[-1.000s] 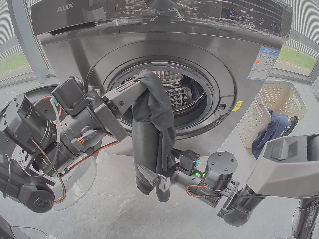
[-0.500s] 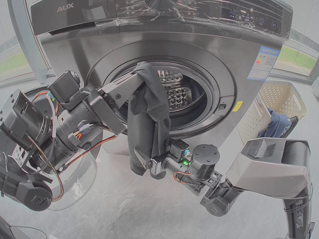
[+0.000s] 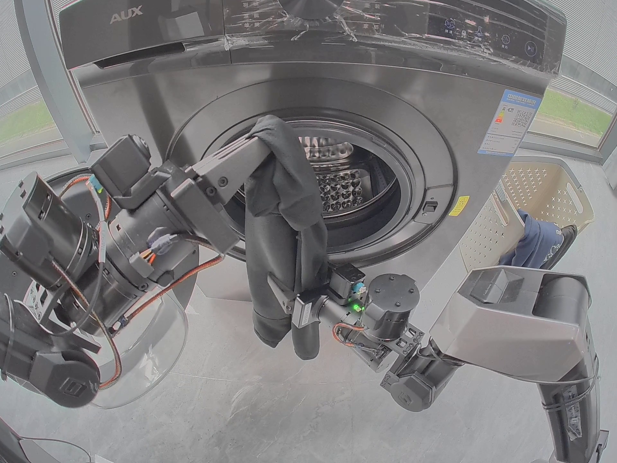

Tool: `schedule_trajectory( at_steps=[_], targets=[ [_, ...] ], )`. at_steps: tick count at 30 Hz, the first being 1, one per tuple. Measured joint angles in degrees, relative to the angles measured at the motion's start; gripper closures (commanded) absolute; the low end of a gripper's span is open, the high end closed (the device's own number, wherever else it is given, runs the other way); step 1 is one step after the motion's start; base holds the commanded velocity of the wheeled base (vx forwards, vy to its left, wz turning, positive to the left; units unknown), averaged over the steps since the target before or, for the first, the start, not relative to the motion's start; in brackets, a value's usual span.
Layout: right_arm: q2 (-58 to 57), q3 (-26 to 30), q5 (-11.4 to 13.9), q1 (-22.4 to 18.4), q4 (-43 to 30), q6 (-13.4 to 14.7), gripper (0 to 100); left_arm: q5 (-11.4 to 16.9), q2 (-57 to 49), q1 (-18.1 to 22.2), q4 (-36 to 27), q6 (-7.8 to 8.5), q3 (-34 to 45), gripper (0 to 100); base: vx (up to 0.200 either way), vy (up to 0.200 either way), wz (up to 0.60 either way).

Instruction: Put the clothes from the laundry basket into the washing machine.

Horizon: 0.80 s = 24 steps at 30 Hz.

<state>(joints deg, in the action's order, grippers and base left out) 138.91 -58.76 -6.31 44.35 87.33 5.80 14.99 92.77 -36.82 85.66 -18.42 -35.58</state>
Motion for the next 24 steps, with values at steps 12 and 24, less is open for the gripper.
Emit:
schedule_trajectory(
  at_steps=[12,24],
  targets=[
    [-4.4,5.5,0.2,-2.5,0.4,0.0,100,0.1,-0.2,6.4,-0.8,0.41,0.7,100,0.000,0.000,0.00],
    [-13.0,9.4,0.2,-3.7,-0.2,0.0,100,5.3,2.8,14.3,-2.6,12.70,11.7,100,0.000,0.000,0.00]
  ],
)
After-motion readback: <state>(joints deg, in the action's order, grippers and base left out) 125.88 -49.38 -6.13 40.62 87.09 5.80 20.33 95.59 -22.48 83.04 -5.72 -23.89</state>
